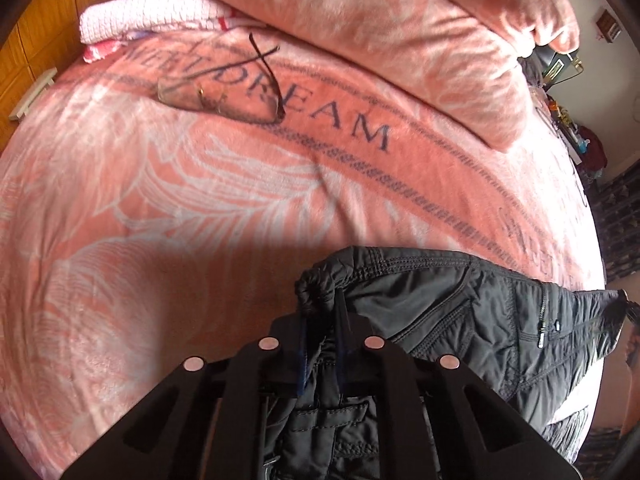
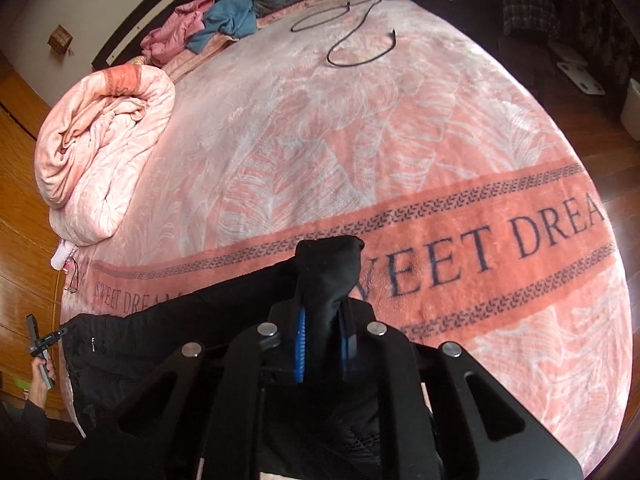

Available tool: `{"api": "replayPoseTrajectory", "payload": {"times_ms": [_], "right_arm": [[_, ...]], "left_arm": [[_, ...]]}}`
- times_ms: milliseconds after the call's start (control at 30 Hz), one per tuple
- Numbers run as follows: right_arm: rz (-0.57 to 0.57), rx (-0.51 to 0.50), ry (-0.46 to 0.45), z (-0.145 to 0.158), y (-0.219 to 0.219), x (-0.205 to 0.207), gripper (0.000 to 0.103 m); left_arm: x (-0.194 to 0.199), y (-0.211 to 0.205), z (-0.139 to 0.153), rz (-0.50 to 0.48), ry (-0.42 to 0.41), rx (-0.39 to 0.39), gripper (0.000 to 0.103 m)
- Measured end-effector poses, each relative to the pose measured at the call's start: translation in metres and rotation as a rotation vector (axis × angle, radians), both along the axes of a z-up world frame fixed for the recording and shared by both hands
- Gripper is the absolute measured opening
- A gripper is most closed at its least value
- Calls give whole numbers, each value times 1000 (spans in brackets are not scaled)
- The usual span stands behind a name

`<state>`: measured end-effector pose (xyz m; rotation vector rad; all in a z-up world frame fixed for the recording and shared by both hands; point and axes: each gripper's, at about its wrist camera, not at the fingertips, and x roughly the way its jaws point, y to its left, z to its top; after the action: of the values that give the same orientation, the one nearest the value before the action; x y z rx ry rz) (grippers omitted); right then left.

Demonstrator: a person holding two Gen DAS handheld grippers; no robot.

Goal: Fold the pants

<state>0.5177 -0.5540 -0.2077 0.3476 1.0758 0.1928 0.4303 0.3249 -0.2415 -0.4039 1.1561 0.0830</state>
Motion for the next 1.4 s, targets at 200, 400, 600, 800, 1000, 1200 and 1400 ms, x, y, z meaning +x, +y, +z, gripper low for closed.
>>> {"api": "replayPoseTrajectory", "payload": {"times_ms": [200,400,600,800,1000,1200,1400], "right_arm": [[-63,-16,-124,52,-8,-82,11],[-151,-24,-219,63,-23,-198,11],[-232,-18,-212,53,-25,-300,12],[-317,-8,-235,51,-23,-374,13],[-395,-7,-202,28,-22,-431,20],[-446,15,-126,-9,-17,-477,28],[-448,5,-49,-36,-8,-501,37]], "left_arm": [[-21,-6,43,-20,-115,-44,10],[-70,-13,92,-58,-246,-79,10],[-133,-10,116,-57,-316,-112,10],[-195,-7,123,-64,-348,-106,10],[-248,-13,108,-106,-329,-53,12],[-287,-15,72,-97,-266,-28,15],[-309,-19,40,-106,-185,12,16]]}}
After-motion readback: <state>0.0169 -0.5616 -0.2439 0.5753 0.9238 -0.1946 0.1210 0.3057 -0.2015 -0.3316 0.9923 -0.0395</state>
